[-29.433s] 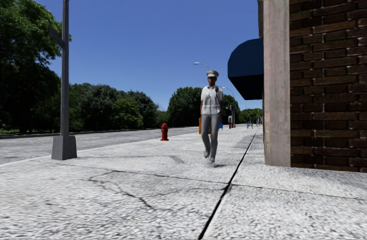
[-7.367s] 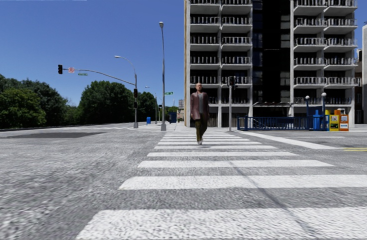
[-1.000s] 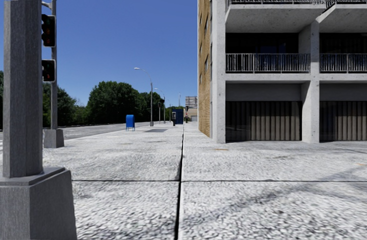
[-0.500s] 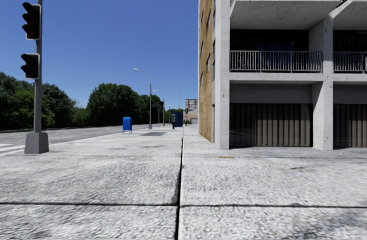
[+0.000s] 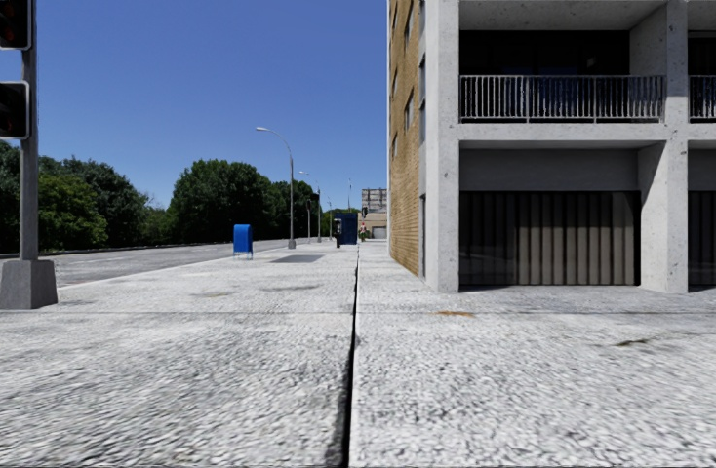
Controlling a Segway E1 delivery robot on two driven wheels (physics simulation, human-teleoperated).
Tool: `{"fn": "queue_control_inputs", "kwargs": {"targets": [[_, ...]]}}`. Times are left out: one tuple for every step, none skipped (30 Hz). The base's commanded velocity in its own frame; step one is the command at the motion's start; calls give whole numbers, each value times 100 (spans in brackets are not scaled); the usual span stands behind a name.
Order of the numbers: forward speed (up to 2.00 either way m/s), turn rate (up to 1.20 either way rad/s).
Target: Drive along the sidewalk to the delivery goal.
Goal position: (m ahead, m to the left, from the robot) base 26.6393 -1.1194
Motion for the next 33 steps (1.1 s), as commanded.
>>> {"fn": "queue_control_inputs", "kwargs": {"targets": [[199, 0], [199, 0], [199, 0], [199, 0], [199, 0], [199, 0], [199, 0], [200, 0], [200, 0], [200, 0], [200, 0], [200, 0], [200, 0], [200, 0], [200, 0], [200, 0], [200, 0], [200, 0], [200, 0], [200, 0], [200, 0], [200, 0], [200, 0], [200, 0], [200, 0], [200, 0], [200, 0], [200, 0], [200, 0], [200, 0], [200, 0], [200, 0], [200, 0]]}}
